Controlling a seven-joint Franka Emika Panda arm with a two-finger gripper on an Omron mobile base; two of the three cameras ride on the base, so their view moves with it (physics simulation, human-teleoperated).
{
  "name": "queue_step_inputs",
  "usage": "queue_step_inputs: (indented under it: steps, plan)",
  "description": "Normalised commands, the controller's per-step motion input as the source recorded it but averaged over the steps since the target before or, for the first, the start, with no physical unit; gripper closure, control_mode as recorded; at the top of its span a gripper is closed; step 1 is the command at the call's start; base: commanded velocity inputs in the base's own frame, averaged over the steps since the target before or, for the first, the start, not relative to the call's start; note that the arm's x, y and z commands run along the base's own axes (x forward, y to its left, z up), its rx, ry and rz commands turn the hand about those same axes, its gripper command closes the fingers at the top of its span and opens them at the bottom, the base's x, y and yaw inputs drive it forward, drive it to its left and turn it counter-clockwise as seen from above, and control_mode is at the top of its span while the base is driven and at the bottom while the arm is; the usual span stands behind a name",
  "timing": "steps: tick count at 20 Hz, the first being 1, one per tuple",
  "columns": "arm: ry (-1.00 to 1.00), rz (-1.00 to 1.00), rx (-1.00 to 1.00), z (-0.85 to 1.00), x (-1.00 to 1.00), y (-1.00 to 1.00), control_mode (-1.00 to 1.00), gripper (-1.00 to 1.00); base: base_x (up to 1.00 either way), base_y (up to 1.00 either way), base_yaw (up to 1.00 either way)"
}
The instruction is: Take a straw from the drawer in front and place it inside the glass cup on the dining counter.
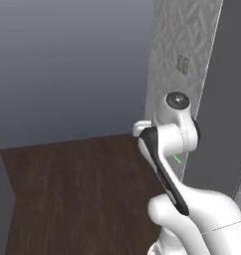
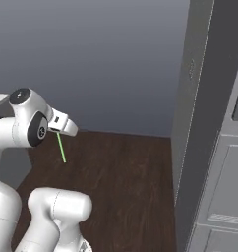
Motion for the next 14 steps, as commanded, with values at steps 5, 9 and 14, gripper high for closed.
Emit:
queue_step_inputs:
  steps: [5, 9, 14]
  plan:
    - [0.0, 0.0, 0.0, 0.0, 0.0, 0.0, 1.0, 1.0, 1.0, 0.4, -0.07]
    - [0.0, 0.0, 0.0, 0.0, 0.0, 0.0, 1.0, 1.0, 1.0, 0.48, -0.05]
    - [0.0, 0.0, 0.0, 0.0, 0.0, 0.0, 1.0, 1.0, 1.0, 0.45, -0.02]
